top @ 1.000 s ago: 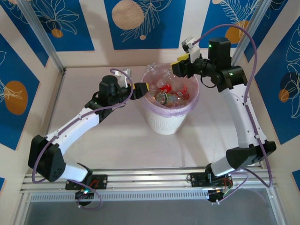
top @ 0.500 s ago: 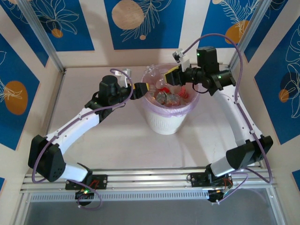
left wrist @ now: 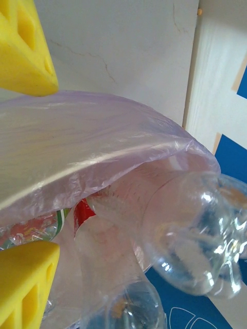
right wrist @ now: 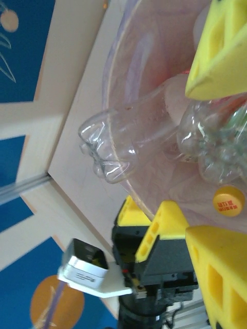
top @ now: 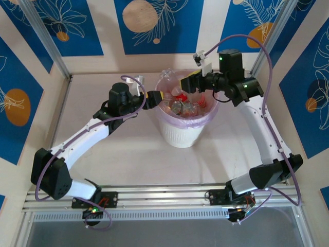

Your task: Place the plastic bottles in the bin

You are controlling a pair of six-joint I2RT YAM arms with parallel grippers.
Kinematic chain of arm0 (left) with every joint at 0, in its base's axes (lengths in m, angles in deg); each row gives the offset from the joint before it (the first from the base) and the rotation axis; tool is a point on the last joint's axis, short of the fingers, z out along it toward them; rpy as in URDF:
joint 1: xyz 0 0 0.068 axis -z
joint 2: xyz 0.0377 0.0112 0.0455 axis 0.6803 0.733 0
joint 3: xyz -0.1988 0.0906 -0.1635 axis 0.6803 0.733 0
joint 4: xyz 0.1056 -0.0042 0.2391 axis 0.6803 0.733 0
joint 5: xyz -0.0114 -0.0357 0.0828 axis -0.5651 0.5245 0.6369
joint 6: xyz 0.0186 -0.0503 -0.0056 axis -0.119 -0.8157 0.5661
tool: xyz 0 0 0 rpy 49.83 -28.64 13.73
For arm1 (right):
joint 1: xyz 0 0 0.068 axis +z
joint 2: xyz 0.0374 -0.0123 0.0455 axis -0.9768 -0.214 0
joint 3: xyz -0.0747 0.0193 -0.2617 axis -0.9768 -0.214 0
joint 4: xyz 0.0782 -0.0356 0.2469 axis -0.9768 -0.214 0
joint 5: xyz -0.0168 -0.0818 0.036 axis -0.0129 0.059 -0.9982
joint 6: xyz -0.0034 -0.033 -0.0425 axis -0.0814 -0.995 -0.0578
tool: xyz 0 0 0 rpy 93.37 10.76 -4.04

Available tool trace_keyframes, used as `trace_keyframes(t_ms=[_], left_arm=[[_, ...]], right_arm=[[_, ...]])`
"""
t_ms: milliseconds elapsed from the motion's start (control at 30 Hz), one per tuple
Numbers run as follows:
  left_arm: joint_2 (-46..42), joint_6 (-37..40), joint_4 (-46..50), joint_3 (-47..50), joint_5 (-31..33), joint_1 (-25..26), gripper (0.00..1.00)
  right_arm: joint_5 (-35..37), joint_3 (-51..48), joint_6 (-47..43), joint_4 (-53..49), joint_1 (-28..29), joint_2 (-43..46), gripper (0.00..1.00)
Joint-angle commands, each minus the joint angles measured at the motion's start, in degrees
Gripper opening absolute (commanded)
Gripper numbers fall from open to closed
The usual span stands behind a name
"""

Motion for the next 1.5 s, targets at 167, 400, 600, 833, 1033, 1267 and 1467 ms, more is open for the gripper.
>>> trace_keyframes(t_ms=[167,400,600,833,1033,1267,1467], left_arm=[[-0.7,2.17,2.48,-2.96,-0.12,0.3,0.78],[-1.54,5.37,6.39,-6.98,0.38,0.01,0.86],[-1.97,7.26,8.81,-10.16,0.12,-0.17,0.98],[-7.9,13.5,17.29,-11.73,4.99,-2.34,1.0],[-19.85,19.57,30.39,-5.9,17.28,-8.52,1.0],[-24.95,22.41,28.96,11.16,36.78,-13.39,1.0],[-20.12,26.53,15.13,24.05,48.33,-14.78,1.0]], right_arm=[[4.74,1.35,6.96,-4.53,-6.78,4.23,0.71],[6.24,-5.88,9.03,-5.29,-16.67,10.03,0.71],[4.91,-14.29,10.8,-5.08,-25.59,13.55,0.71],[16.23,-27.52,11.45,-2.3,-27.22,17.86,0.72],[22.84,-42.68,14.34,7.59,-27.29,20.55,0.99],[28.82,-55.08,18.17,21.75,-24.58,19.89,0.99],[33.77,-61.35,18.43,34.47,-21.43,16.96,0.99]])
